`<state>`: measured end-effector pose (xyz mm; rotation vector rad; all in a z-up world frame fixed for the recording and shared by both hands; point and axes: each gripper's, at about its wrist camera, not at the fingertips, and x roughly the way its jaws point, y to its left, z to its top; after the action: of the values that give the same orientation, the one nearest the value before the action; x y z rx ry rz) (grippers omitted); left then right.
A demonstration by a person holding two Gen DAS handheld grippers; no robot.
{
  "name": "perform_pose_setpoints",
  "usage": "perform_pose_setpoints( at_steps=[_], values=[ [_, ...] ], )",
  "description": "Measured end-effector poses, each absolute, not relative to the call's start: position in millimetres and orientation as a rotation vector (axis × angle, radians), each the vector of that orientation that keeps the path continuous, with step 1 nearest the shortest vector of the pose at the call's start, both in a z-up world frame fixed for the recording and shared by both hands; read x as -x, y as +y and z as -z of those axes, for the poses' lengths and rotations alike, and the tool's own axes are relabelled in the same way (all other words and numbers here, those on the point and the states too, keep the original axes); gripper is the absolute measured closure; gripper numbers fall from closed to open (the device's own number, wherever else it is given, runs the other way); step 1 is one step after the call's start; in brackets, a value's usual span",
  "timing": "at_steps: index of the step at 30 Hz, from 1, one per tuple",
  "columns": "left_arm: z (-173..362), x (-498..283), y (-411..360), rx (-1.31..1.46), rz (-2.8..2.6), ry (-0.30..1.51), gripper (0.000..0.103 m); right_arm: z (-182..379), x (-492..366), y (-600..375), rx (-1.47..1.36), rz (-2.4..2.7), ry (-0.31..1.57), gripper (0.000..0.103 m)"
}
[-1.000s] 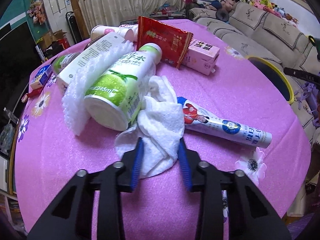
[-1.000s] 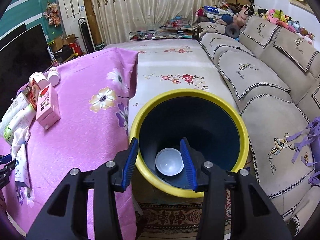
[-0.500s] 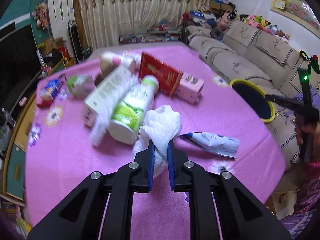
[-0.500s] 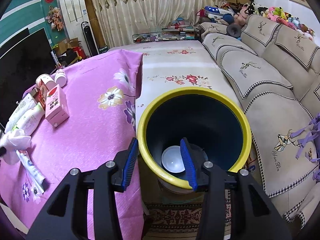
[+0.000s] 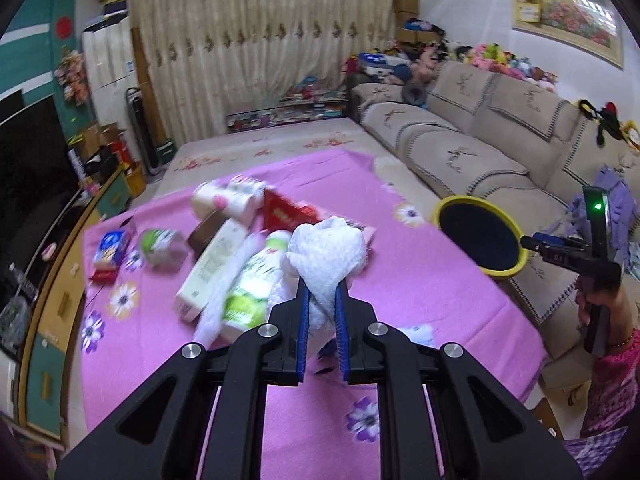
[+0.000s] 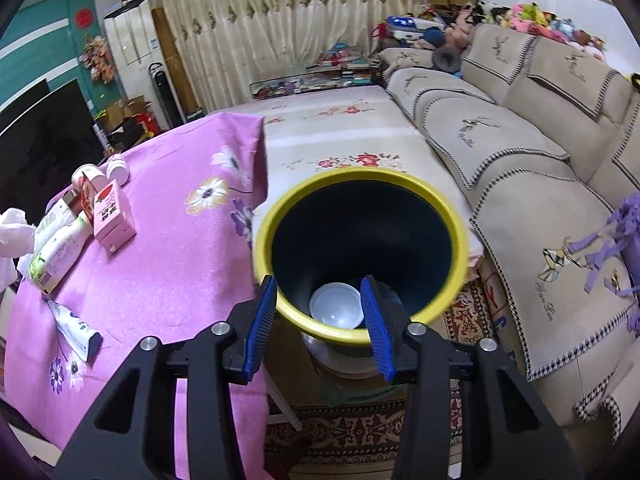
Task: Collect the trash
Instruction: 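Carry the white towel over the yellow bin and open the left gripper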
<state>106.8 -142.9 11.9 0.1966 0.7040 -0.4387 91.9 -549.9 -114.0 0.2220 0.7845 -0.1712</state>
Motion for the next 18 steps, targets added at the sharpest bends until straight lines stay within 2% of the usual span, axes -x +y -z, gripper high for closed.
perform_pose_setpoints(
  at_steps=[4,18],
  values=[
    [-16,-113,-177,-0.234,0.500,0.694,0.091,118,-74,-564,-0.230,0.225,0.778,0.051],
    [5,-156,-367,-0.313,0.752,0.742,0.091,131,-29,-627,-0.273,0.395,0.760,0.046]
  ],
)
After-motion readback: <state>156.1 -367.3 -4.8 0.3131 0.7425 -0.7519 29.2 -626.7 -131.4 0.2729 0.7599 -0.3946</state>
